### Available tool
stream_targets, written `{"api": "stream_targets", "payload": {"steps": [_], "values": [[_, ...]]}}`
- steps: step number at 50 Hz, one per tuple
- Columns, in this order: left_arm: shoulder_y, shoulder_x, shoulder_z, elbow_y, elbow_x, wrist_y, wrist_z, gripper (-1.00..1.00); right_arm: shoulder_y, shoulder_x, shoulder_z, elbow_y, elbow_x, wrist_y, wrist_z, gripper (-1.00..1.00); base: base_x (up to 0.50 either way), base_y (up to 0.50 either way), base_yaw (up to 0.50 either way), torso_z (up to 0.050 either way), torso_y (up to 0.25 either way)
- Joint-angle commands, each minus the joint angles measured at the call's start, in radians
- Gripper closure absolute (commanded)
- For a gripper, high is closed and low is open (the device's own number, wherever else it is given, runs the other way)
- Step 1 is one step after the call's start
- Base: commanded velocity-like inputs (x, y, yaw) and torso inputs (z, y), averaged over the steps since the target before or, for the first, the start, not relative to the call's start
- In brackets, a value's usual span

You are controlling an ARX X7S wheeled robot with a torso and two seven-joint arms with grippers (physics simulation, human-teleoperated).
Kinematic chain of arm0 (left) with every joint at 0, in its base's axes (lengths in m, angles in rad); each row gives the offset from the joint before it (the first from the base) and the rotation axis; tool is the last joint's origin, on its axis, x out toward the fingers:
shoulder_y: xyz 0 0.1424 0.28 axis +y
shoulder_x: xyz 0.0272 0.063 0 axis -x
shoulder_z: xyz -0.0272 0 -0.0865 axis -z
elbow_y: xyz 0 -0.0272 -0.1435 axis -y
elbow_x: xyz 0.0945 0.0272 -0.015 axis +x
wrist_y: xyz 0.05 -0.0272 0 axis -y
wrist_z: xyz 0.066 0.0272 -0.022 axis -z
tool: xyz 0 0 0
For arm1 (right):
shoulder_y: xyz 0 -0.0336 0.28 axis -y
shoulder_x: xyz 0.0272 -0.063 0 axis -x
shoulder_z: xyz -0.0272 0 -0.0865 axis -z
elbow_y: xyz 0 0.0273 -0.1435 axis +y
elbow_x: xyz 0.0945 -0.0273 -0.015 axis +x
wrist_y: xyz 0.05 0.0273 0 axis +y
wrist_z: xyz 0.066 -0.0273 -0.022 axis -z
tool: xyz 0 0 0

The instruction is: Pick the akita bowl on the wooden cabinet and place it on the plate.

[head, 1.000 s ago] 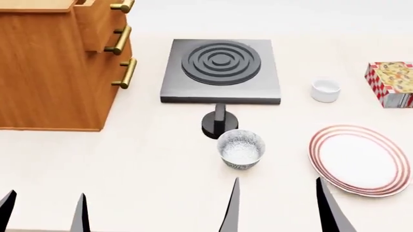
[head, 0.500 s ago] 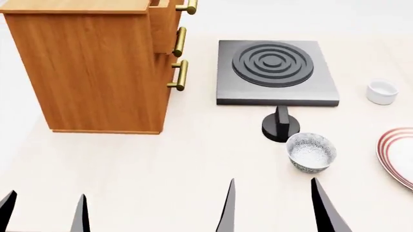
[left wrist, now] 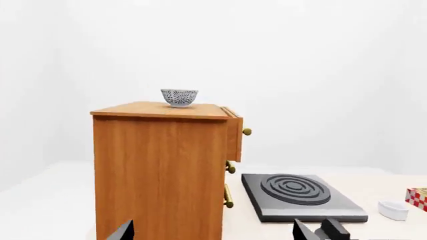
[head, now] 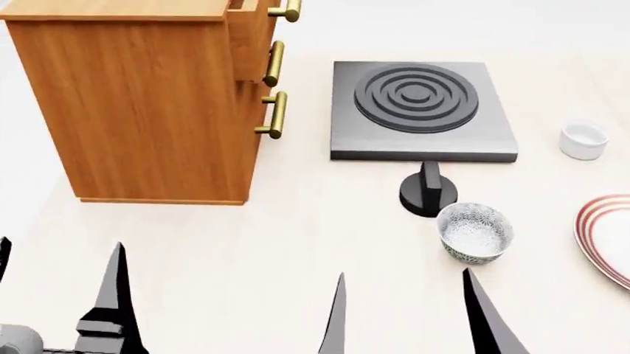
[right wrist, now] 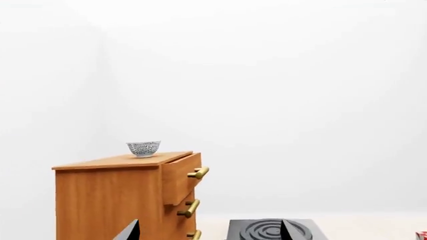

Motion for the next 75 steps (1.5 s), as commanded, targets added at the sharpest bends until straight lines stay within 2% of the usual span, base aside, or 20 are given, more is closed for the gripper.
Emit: {"api": "stream_targets", "payload": {"steps": [1, 18, 27, 62, 75], "values": [[-0.442, 0.031, -0.048, 0.186, -0.200, -0.570, -0.064, -1.00, -0.004, 0.015, -0.020, -0.010, 0.006, -0.022, -0.010, -1.00, 0.00, 0.00, 0.00, 0.000, 0.000], [-0.613, -0.046, -0.087, 0.186, -0.591, -0.636, -0.345, -1.00, -0.005, 0.033, -0.029, -0.016, 0.018, -0.042, 0.007, -1.00, 0.01, 0.00, 0.00, 0.000, 0.000], [-0.633, -0.123, -0.052, 0.183, -0.740, -0.556, -0.486, -1.00, -0.004, 0.041, -0.034, -0.014, 0.023, -0.045, 0.018, -1.00, 0.43, 0.00, 0.00, 0.000, 0.000], [-0.623, -0.195, 0.026, 0.164, -0.760, -0.446, -0.539, -1.00, 0.010, 0.065, -0.058, -0.015, 0.011, -0.030, 0.062, -1.00, 0.49, 0.00, 0.00, 0.000, 0.000], [-0.623, -0.217, 0.049, 0.162, -0.762, -0.419, -0.552, -1.00, 0.013, 0.074, -0.071, -0.006, -0.001, -0.035, 0.073, -1.00, 0.03, 0.00, 0.00, 0.000, 0.000]]}}
